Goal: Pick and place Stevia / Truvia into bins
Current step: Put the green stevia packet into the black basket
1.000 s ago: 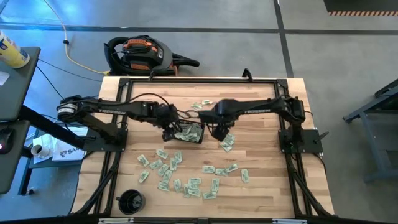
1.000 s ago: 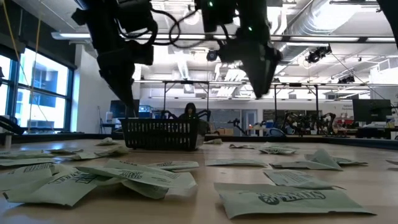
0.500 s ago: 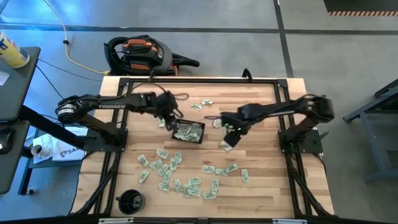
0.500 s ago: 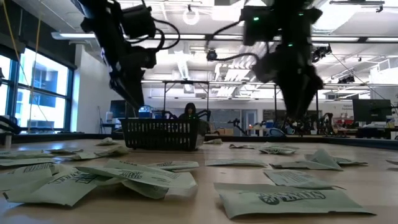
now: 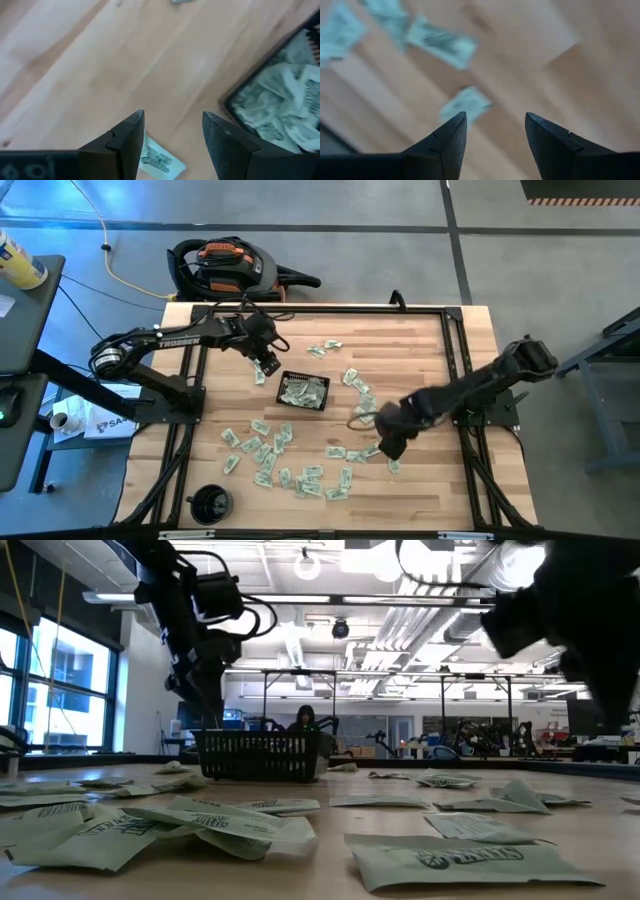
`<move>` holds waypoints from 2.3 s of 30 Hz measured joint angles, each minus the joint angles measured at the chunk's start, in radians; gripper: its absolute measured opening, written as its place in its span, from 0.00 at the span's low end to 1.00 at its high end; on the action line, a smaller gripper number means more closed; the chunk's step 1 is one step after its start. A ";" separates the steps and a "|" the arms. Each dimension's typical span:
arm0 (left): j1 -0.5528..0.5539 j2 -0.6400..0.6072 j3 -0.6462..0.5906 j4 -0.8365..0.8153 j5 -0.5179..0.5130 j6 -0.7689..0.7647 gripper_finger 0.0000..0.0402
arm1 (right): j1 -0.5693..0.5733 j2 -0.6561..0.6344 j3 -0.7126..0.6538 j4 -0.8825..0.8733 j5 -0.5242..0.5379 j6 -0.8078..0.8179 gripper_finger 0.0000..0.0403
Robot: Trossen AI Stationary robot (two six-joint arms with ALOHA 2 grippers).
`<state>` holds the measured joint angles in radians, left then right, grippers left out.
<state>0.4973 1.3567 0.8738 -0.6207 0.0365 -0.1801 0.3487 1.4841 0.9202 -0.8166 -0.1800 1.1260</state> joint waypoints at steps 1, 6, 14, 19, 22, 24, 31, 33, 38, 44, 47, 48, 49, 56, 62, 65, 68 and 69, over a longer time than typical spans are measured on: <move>0.000 0.000 0.000 0.002 0.010 0.000 0.58 | 0.027 0.000 -0.008 0.040 -0.002 0.060 0.48; 0.000 0.000 0.000 0.049 0.014 0.010 0.58 | 0.124 0.034 -0.035 0.130 0.013 0.332 0.48; 0.000 0.000 0.000 0.073 0.039 0.019 0.58 | 0.150 0.186 -0.035 0.284 -0.011 0.493 0.48; 0.000 0.000 0.000 0.047 0.058 0.019 0.58 | 0.149 0.264 -0.029 0.298 -0.056 0.594 0.48; 0.000 0.000 0.000 0.029 0.059 0.019 0.58 | 0.150 0.267 -0.029 0.292 -0.037 0.603 0.47; 0.000 0.000 0.000 0.025 0.059 0.019 0.58 | 0.150 0.265 -0.030 0.273 -0.024 0.602 0.44; 0.000 0.000 0.000 0.022 0.061 0.019 0.58 | 0.152 0.266 -0.031 0.201 -0.002 0.592 0.13; 0.000 0.000 0.000 0.012 0.062 0.019 0.58 | 0.153 0.267 -0.024 0.195 0.006 0.572 0.04; 0.000 -0.005 0.000 -0.038 0.095 0.019 0.58 | 0.147 0.246 0.033 0.182 0.107 0.507 0.04; -0.020 -0.069 0.000 -0.030 0.167 0.008 0.58 | 0.040 0.118 0.101 0.196 0.369 0.375 0.02; -0.039 -0.129 0.000 -0.040 0.167 -0.012 0.58 | -0.075 0.089 0.128 0.262 0.378 0.198 0.01; -0.045 -0.155 0.000 -0.044 0.165 -0.017 0.58 | -0.120 0.088 0.142 0.306 0.364 0.128 0.01; -0.052 -0.181 0.000 -0.051 0.158 -0.030 0.58 | -0.162 0.092 0.154 0.348 0.340 0.062 0.01; -0.088 -0.340 0.000 -0.199 -0.003 -0.096 0.58 | -0.372 0.242 0.317 0.435 0.171 -0.270 0.01; -0.085 -0.434 -0.035 -0.285 -0.051 -0.176 0.58 | -0.423 0.434 0.535 0.322 0.088 -0.442 0.06; -0.086 -0.458 -0.077 -0.290 -0.049 -0.235 0.58 | -0.423 0.508 0.653 0.198 0.102 -0.509 0.16; -0.085 -0.457 -0.120 -0.296 -0.033 -0.270 0.58 | -0.422 0.552 0.744 0.064 0.150 -0.568 0.29; -0.085 -0.458 -0.131 -0.297 -0.030 -0.273 0.58 | -0.419 0.555 0.766 0.030 0.178 -0.584 0.34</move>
<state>0.4118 0.8991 0.7426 -0.9173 0.0070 -0.4534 -0.0704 2.0392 1.6857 -0.7862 -0.0019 0.5420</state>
